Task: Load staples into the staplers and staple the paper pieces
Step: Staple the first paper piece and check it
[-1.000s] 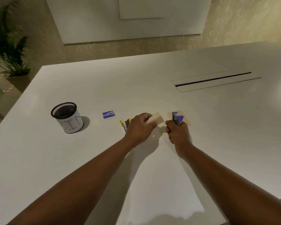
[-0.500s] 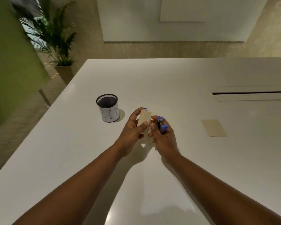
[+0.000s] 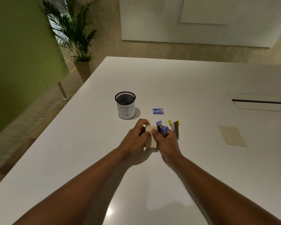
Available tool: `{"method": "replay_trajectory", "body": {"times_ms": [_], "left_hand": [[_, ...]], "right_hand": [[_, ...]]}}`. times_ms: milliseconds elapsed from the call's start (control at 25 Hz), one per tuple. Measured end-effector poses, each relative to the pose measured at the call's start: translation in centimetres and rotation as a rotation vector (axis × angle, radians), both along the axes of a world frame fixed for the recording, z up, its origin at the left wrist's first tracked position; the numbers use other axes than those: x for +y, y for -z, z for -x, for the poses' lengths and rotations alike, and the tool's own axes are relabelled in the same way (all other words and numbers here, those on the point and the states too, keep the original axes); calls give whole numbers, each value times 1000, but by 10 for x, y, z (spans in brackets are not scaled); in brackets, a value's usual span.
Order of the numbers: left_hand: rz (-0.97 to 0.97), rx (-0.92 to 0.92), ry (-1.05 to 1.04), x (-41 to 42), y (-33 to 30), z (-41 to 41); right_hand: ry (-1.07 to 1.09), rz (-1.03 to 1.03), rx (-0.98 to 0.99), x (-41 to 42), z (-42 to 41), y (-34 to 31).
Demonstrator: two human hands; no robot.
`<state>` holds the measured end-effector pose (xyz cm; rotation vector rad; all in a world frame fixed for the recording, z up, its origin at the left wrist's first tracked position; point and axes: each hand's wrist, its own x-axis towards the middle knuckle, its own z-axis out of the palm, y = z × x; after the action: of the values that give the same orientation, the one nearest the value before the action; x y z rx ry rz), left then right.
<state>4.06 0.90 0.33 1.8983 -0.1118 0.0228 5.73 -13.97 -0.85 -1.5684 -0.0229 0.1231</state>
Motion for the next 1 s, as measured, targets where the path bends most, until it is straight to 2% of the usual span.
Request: {"method": "replay_trajectory", "body": {"times_ms": [160,280,320,480,760,1000], "left_hand": [[237,143,-69,-10,8,0],[242,124,-168,-14,9,1],[307,138,-183,-14,7,0],[365,155,-176,-5,7,-4],[647,257,-149,-8,0,-2],[618,259,-142,-7,-2,-1]], "right_hand": [[14,10,92,-3,0,-3],[18,-4,112,-3,2,-5],[19,-12,112,-3,3,-7],[5,-9,100,-3,5,-10],[-56,-1,44,-8,0,-2],[-37,-108,40,-7,-6,3]]}}
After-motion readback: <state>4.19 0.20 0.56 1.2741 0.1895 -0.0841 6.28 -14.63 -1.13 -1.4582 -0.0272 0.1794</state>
